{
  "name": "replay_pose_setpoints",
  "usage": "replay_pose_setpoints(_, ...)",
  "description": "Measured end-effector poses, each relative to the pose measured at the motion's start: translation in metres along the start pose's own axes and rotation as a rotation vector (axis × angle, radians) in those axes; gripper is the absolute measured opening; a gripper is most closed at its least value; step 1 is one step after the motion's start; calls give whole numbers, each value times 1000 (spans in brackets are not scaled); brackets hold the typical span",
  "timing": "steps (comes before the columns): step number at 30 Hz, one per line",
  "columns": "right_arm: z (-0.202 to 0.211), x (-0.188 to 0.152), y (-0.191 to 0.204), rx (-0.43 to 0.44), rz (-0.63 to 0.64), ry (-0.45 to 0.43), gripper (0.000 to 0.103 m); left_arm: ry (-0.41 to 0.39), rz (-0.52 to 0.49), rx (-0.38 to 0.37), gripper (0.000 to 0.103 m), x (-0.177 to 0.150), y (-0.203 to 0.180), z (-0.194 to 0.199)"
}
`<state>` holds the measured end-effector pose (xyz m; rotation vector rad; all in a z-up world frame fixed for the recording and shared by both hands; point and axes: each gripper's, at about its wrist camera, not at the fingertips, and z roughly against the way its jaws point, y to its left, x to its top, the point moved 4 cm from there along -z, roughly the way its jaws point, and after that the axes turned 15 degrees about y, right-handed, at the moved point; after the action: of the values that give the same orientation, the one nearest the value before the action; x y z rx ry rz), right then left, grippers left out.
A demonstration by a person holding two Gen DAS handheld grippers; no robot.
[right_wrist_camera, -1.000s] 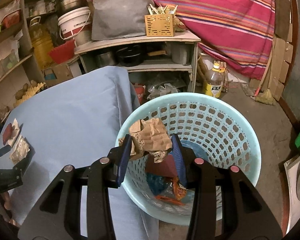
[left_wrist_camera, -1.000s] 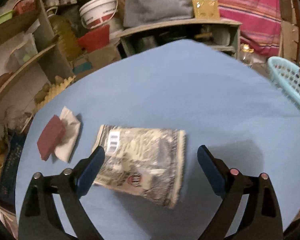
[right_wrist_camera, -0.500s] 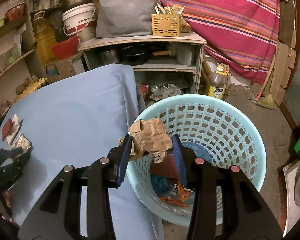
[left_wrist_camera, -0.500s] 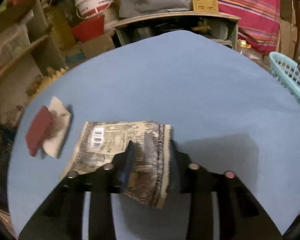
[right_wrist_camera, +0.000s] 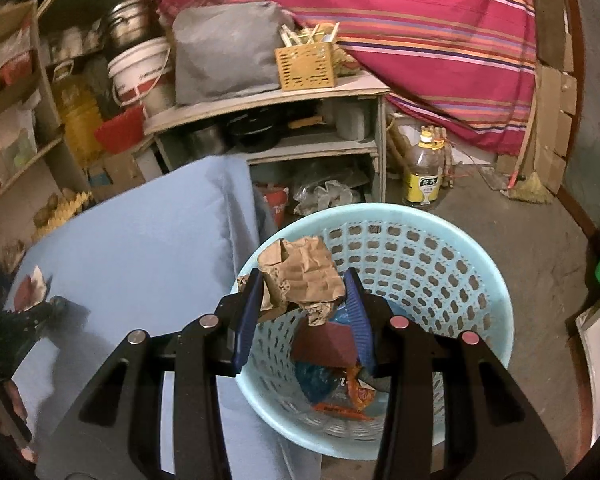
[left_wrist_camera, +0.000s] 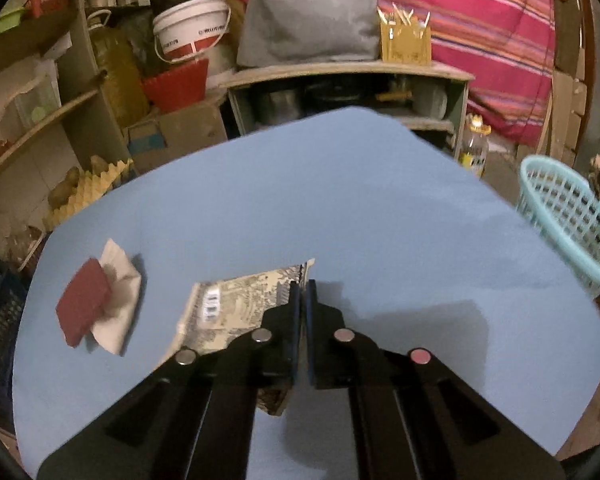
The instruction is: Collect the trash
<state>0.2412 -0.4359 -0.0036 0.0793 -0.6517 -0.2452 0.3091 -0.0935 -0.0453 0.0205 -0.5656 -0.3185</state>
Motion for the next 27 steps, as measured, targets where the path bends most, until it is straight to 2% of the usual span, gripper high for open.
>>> replay_pose_setpoints(4,9,3,-13,-2,-27,-23,43,-38,4,-27,2,15,-12,21)
replay_pose_setpoints(13,24,7,-41,-13,-82,-68,43,-152,-63,-92,2,60,-74,70)
replay_pose_setpoints(21,30,7,-68,-15,-135,-84,43,-238,-120,-221,2,102,-144,108)
replay_pose_setpoints(27,25,7,-82,-44,-152,-76,43,-246,-177,-293,2,113,-203,110)
